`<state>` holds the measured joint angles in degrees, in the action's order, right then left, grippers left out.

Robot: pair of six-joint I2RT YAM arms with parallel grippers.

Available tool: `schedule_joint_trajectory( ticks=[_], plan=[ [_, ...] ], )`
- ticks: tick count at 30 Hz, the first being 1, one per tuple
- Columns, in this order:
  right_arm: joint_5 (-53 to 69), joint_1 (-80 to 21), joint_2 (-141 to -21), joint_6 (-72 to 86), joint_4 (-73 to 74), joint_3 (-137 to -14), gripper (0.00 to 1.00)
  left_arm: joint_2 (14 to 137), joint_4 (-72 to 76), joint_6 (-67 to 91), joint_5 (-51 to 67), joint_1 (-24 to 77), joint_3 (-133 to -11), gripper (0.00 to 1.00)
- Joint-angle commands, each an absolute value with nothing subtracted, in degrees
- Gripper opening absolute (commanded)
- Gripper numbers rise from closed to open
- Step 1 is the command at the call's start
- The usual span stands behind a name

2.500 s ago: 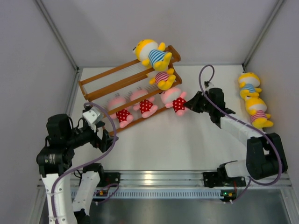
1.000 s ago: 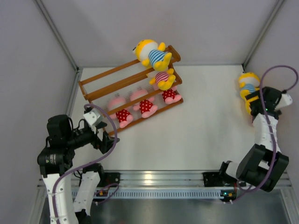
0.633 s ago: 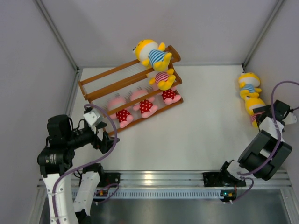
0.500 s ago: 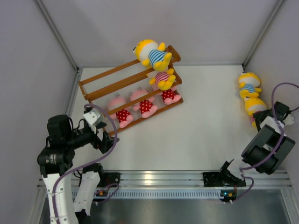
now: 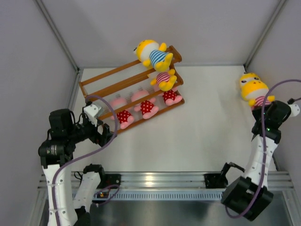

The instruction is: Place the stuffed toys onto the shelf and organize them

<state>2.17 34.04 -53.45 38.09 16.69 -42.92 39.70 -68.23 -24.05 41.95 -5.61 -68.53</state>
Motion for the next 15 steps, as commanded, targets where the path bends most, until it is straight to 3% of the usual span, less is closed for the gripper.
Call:
schedule_joint_trajectory(
  ticks=[1,7,10,15],
  plan=[
    [1.15,25.16,-45.81,37.18,21.96,-45.87,0.0,41.92,-67.94,-24.17,43.94,-5.98,-72.67,0.98],
    [-3.24,1.53,-42.45,41.57,29.96,-50.61,0.0,45.0,-67.76,-24.08,42.19,-5.98,-75.5,0.98],
    [-12.72,-19.78,-42.89,46.12,33.21,-53.51,0.0,45.18,-67.85,-23.73,39.3,-5.89,-76.2,0.98],
    [-26.79,-43.38,-49.72,53.25,32.26,-57.91,0.0,44.48,-67.85,-22.33,33.06,-5.98,-76.81,0.98]
  ],
)
